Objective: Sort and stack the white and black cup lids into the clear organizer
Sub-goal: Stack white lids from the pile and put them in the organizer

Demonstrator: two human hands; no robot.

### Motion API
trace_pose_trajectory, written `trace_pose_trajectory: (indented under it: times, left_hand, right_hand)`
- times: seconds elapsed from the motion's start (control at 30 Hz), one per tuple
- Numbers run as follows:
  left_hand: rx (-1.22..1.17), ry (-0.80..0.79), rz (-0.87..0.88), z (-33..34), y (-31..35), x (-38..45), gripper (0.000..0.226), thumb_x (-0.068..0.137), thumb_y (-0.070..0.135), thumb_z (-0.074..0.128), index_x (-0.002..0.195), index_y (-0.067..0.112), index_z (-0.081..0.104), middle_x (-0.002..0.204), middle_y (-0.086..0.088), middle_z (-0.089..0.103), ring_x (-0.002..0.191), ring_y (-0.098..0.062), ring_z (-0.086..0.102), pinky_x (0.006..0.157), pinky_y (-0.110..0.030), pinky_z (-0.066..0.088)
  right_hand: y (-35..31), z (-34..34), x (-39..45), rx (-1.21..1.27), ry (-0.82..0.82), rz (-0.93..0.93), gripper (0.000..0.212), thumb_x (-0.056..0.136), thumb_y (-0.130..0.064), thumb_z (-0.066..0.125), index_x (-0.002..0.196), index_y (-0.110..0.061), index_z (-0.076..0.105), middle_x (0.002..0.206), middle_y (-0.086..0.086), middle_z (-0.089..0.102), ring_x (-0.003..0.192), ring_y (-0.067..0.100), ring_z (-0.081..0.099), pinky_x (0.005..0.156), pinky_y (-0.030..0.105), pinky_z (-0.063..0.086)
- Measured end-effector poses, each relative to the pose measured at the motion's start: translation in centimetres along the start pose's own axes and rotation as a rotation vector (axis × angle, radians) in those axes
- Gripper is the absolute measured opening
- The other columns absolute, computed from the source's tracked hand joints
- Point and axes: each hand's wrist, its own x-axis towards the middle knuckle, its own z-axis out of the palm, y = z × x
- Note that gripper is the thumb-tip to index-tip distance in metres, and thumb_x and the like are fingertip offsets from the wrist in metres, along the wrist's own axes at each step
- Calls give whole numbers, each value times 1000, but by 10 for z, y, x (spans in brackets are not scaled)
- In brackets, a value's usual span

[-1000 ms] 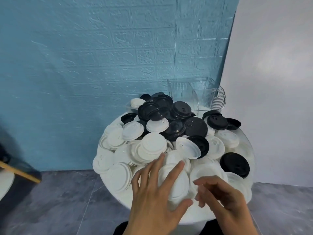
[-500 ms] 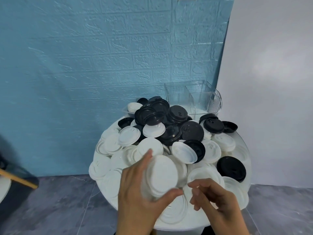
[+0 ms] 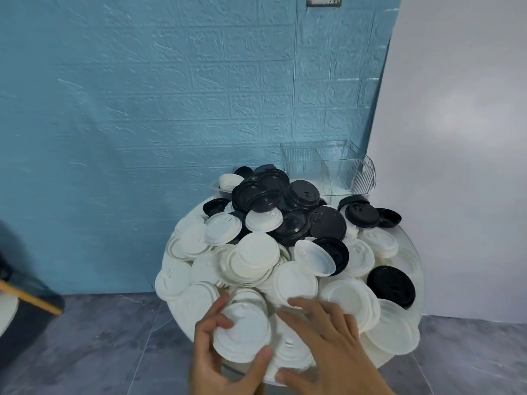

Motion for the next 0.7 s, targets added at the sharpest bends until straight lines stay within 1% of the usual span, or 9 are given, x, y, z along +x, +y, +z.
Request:
trace_pose_trajectory:
  times: [0.07,0.13,0.27,0.37,0.47,0.53,0.6,0.7]
  left_hand:
    - [84,-8,13,-2,-2,-3,58,45,36,93,89,36,55,135,4,69,131,-16,60,97,-13,48]
    - [138,-19,17,-4,-1,-3,59,48,40,93,90,34,52,137,4,68,131,-18,61,93,-12,48]
    - [201,-39,87,-4,-1,2,59,49,42,92,90,36,50,135,4,69,129,-20,62,94,-15,48]
    - [210,-45,105,-3,4,3,58,49,43,91,89,40,50,134,6,69,127,-20,63,92,-16,49]
    - [190,-62,122,-2,5,5,57,48,44,92,89,38,52,134,4,69,128,-22,63,93,-15,48]
    - [180,-52,114,0,6,4,57,48,44,93,89,37,53,133,2,70,128,-22,62,93,-14,47]
    - [176,-35,117,1,12,5,57,49,44,92,90,37,54,132,1,70,128,-20,62,94,-12,46]
    - [180,-11,154,-2,17,9,58,51,42,92,96,36,56,131,-2,70,126,-21,63,98,-13,45]
  right_hand:
    - [1,-6,2,20,-41,15,74,62,-83,62,123,-40,66,119,-16,62,100,5,57,69,26,53]
    - [1,-9,3,46,-81,22,79,57,-78,69,126,-41,61,116,-17,57,95,0,60,69,25,52]
    - [0,-6,1,71,-93,-5,81,58,-67,72,133,-41,56,121,-17,54,104,-4,57,78,22,46]
    - [-1,-6,0,102,-28,-8,74,58,-66,70,126,-39,64,118,-18,59,104,-5,55,76,21,49]
    - [1,-11,-3,200,74,-2,66,61,-64,71,121,-37,70,117,-16,62,103,-3,57,81,25,50]
    - [3,-14,-3,226,146,4,64,60,-62,74,118,-37,71,119,-17,62,105,-5,52,79,26,51]
    - [6,-16,-6,278,208,29,61,60,-63,74,116,-40,72,122,-23,59,109,-4,51,78,24,51]
    - [9,-28,-8,347,287,83,53,62,-65,75,111,-45,73,125,-26,57,109,3,57,79,21,50]
